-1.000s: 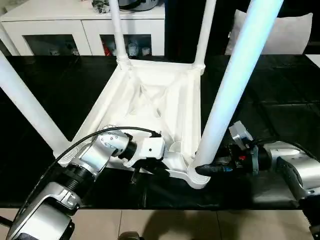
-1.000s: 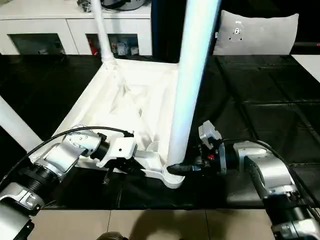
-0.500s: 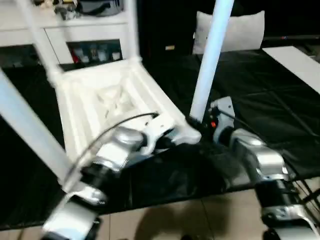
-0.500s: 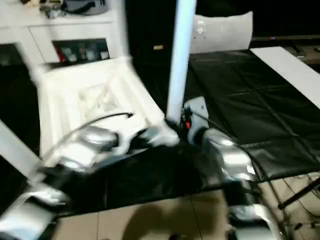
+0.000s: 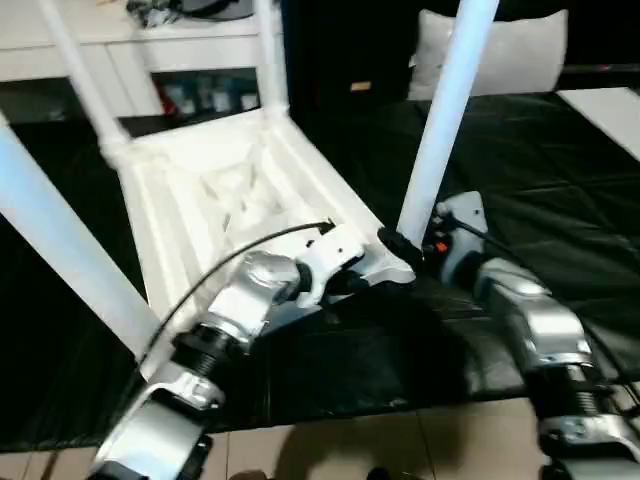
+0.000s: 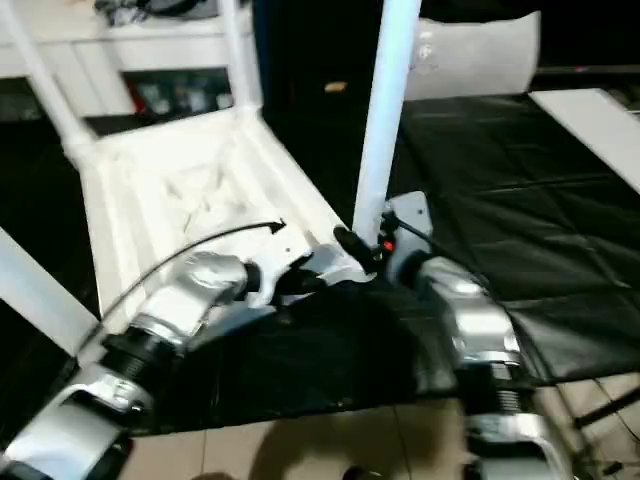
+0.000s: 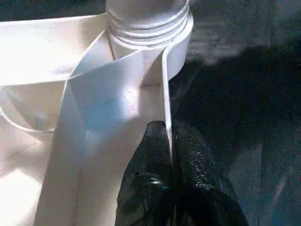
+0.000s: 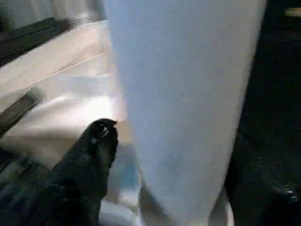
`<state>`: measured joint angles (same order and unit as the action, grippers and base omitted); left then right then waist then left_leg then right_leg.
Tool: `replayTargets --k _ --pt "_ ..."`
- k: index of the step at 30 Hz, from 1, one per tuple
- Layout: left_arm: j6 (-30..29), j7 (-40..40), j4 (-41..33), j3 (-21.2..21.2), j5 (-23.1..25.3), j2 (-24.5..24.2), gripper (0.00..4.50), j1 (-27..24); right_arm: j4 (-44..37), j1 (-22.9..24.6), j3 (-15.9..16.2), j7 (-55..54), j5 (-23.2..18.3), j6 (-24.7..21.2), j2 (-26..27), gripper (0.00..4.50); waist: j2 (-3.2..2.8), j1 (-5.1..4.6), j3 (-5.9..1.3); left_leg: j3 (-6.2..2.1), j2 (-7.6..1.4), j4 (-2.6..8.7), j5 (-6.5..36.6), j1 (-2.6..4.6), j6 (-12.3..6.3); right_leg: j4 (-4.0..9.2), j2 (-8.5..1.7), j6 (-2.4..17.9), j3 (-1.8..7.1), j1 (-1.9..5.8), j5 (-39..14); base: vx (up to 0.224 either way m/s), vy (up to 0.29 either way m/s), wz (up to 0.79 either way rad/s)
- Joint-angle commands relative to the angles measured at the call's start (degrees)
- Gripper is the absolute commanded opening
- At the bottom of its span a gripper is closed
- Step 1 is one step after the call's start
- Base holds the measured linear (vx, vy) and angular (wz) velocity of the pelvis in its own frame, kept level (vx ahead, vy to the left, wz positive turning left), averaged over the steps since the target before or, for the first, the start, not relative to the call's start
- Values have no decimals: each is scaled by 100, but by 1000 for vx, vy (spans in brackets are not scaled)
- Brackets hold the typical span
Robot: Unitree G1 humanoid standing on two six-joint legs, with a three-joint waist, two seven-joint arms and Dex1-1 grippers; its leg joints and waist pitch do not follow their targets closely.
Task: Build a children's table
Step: Rotate leg to tighten
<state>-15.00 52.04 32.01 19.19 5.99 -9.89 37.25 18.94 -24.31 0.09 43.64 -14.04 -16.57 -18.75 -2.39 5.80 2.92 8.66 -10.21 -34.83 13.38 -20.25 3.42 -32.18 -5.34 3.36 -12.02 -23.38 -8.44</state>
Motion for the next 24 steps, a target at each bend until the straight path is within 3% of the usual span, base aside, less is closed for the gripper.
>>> replayTargets --k 1,3,6,7,8,11,15,24 --pt "399 319 -115 194 76 -156 0 -2 -214 55 153 567 -55 105 -250 382 109 67 -482 -68 -305 296 -226 -61 -851 341 -514 178 461 482 -1359 0 0 0" --pt "645 592 -107 301 110 -309 0 -15 -285 107 249 939 -60 94 -482 386 103 116 -455 -63 -330 321 -4 -20 -727 415 -501 20 451 452 -1799 0 0 0" --pt "1071 1257 -123 547 116 -643 0 -43 -312 130 365 1606 -109 196 -852 386 90 151 -452 -67 -347 332 149 -3 -655 425 -503 -67 468 445 -1945 0 0 0" --pt "1134 1363 -123 579 114 -690 0 -46 -329 139 387 1764 -164 196 -908 386 98 162 -447 -68 -357 337 189 4 -622 422 -503 -53 469 436 -1954 0 0 0" --pt "1218 1501 -128 632 111 -757 0 -48 -374 160 417 2008 -260 159 -990 354 105 194 -456 -64 -344 334 188 -2 -612 417 -506 -48 469 452 -1937 0 0 0" --pt "1463 1978 -200 777 64 -959 0 -71 -588 271 595 2754 -468 20 -1259 345 103 280 -471 -65 -372 327 78 -7 -669 375 -504 3 481 446 -1770 0 0 0" --pt "1639 2362 -271 883 -1 -1109 0 -98 -625 327 774 3132 -508 -99 -1373 303 107 373 -486 -75 -403 316 -100 -6 -693 325 -520 134 494 436 -1565 0 0 0" --pt "1905 2852 -282 983 -38 -1305 0 -99 -782 372 923 3563 -707 -326 -1440 231 107 418 -480 -72 -385 327 -5 -12 -543 363 -517 24 484 443 -1776 0 0 0"
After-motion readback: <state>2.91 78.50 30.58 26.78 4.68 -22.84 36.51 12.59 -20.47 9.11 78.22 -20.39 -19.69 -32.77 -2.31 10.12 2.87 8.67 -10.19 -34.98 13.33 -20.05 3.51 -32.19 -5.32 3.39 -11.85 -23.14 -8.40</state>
